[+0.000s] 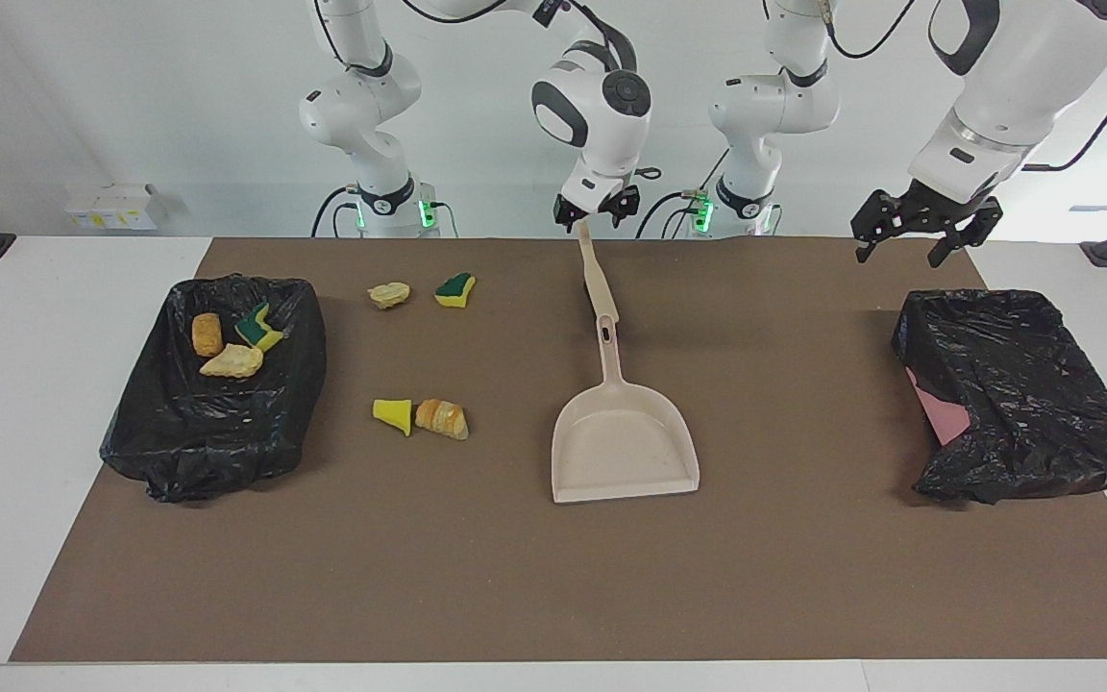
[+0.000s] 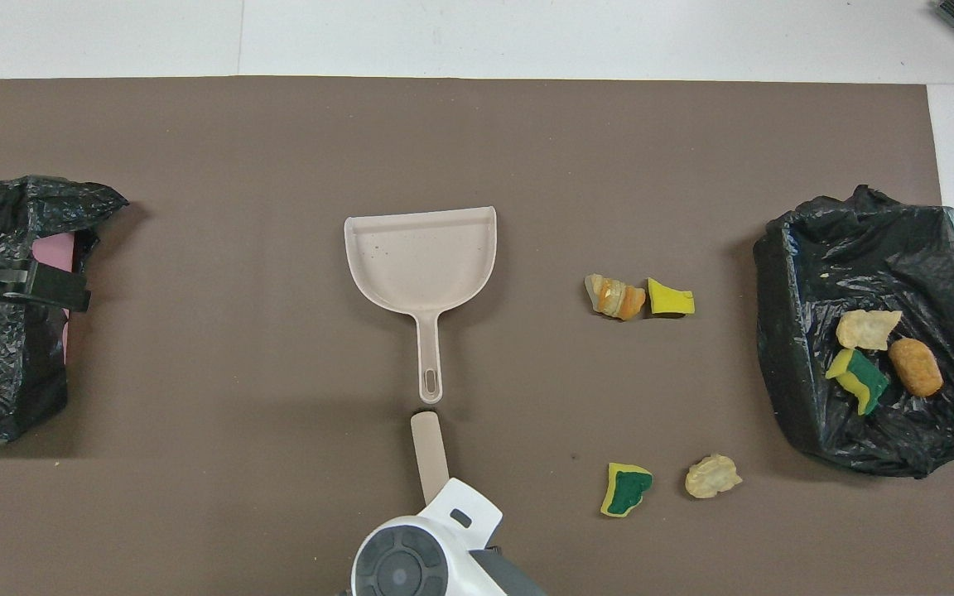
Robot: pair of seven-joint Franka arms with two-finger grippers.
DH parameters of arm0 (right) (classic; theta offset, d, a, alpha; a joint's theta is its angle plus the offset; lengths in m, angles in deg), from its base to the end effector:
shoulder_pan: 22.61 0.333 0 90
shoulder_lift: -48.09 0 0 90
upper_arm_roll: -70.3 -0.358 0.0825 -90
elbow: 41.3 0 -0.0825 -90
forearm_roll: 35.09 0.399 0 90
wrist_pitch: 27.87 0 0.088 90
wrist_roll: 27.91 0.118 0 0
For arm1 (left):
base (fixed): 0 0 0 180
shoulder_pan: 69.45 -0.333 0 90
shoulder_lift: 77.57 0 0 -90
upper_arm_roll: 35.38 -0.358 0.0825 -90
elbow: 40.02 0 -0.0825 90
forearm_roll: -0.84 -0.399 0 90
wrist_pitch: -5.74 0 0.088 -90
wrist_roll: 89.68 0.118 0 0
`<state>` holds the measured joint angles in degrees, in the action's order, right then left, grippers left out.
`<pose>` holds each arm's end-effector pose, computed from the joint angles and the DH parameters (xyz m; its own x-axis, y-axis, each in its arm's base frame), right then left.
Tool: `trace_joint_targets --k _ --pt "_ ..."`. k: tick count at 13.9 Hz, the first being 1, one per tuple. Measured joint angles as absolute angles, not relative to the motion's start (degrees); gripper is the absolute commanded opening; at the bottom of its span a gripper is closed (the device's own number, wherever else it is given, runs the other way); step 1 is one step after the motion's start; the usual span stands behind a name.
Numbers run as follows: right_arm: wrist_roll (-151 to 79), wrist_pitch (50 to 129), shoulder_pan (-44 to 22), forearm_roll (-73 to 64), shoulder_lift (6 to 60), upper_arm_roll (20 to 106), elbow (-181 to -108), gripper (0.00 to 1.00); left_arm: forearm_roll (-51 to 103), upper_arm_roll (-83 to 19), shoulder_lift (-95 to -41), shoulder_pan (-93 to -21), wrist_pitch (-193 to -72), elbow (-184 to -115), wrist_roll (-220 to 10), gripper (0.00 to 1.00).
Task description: Sweep and dump trash in bin
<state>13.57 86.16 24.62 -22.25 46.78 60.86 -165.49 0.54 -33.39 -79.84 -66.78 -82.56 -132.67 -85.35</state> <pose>0.2765 0.4491 0.3930 0.9494 0.1468 -0.2775 0.1525 -0.9883 -0.0011 0.5497 -0.0446 0.6527 0.9871 -0.1560 -0.0367 -0.1562 -0.9877 -0.0039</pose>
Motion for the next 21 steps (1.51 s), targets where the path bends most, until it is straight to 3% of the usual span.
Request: trace_joint_targets --k 4,8,12,13,14,21 --pt "13.57 90.05 27.27 -20.81 48.09 60.85 -171.58 0.8 1.11 -31.31 -80.5 -66.4 -82.67 -132.59 -86.59 1.0" --pt "13.55 90.44 27.27 -20.79 48.28 61.01 -171.88 0.56 1.33 -30.39 -78.59 -61.02 -85.59 -132.67 -90.37 1.0" --pt "13.51 92.02 27.27 -20.78 48.24 61.01 -172.29 0.19 1.35 -30.27 -73.75 -56.05 -91.23 -132.75 -95.03 1.0" --pt "13.51 92.02 27.28 -20.78 48.24 61.0 -172.34 0.04 1.36 -30.27 -72.38 -54.88 -92.78 -132.77 -96.47 1.0" --pt "13.49 92.03 27.29 -20.77 48.24 61.0 -172.38 0.0 1.36 -30.22 -70.92 -53.61 -94.65 -132.79 -98.33 1.0" --pt "13.98 89.85 26.45 -20.77 49.7 61.63 -172.17 0.0 1.37 -30.08 -60.65 -43.35 -106.77 -133.41 -111.74 1.0"
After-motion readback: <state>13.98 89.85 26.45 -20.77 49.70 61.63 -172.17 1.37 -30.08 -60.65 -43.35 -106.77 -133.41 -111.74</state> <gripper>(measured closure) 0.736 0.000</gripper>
